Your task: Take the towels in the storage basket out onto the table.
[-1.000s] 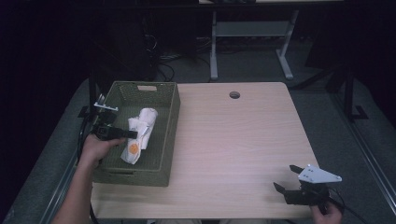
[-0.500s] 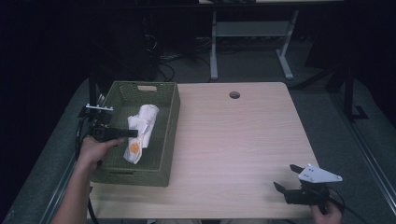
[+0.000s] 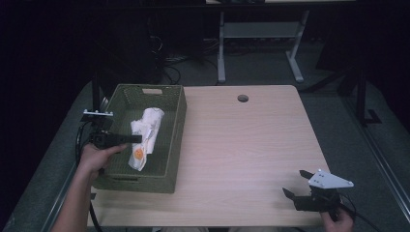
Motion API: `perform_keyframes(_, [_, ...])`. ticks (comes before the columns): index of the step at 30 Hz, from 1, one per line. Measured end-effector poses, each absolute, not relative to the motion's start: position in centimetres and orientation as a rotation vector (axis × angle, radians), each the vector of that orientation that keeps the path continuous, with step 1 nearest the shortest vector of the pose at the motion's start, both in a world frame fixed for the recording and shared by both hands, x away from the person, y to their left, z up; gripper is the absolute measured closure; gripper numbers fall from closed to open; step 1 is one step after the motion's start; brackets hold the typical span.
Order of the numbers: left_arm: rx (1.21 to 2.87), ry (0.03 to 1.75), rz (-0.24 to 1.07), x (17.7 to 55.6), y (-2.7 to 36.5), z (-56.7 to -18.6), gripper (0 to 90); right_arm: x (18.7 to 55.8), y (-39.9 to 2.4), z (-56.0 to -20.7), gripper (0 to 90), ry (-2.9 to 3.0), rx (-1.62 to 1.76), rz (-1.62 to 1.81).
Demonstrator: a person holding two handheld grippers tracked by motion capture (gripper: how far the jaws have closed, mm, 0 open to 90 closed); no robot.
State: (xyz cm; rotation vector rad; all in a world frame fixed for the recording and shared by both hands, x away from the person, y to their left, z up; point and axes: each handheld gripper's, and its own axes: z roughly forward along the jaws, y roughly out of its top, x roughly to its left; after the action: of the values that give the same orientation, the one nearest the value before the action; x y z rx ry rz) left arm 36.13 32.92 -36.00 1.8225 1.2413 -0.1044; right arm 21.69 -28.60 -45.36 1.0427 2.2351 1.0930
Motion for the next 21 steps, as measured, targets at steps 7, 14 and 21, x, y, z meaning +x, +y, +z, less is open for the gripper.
perform_keyframes(7, [1.798, 1.233, -0.105, 35.8, 33.2, -35.7, 82.6, 21.7, -28.7, -45.4, 13.8, 2.225, 1.049, 1.092])
perform_keyframes(14, [1.79, 1.221, -0.11, 35.7, 33.2, -35.5, 82.6, 21.8, -28.6, -45.4, 13.8, 2.237, 1.044, 1.092])
perform_keyframes(21, [1.783, 1.196, -0.12, 35.8, 33.1, -34.8, 82.6, 21.8, -28.7, -45.3, 13.9, 2.229, 1.051, 1.096])
